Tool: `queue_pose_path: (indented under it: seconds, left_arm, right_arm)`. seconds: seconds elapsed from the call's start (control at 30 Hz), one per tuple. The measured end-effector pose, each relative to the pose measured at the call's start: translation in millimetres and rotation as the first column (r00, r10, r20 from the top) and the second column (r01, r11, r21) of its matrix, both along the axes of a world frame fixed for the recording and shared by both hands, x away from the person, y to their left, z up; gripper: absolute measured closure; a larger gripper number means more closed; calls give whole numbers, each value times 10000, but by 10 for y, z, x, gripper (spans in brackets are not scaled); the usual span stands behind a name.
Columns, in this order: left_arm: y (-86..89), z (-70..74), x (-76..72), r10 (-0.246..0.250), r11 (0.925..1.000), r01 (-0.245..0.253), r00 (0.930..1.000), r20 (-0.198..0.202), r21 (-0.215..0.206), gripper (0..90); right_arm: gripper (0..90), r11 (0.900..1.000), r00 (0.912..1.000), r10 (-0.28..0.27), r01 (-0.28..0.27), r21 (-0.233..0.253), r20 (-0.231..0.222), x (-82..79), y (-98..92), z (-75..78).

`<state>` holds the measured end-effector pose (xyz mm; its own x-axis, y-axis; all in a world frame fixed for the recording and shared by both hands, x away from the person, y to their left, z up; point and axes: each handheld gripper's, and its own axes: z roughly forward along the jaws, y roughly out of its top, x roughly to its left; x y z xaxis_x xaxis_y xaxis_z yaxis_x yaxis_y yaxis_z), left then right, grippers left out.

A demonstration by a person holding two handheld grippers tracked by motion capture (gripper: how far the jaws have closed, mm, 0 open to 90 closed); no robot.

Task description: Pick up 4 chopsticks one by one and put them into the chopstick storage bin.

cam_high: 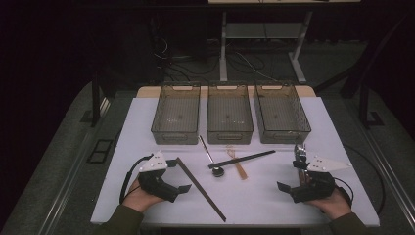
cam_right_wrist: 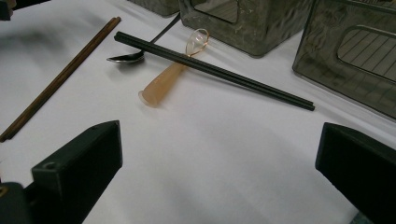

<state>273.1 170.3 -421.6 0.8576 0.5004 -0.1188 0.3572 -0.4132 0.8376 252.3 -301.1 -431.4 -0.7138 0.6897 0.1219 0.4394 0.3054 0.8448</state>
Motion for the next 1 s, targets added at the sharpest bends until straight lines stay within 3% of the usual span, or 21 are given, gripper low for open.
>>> queue_pose_path:
  seconds: [0.33,0.7,1.0]
  left_arm:
    - [5,-8,23,65,9999,-64,10000,-56,152,53]
    - [-1,8,45,212,9995,-210,9998,-55,249,199]
    - [-3,29,135,635,9970,-640,9979,121,441,459]
  right_arm:
    - [3,9999,10000,-55,54,120,15,6,-16,10]
    - [4,9999,9999,-88,87,142,71,-21,-6,28]
    - [3,9999,10000,-17,17,102,1,-14,1,21]
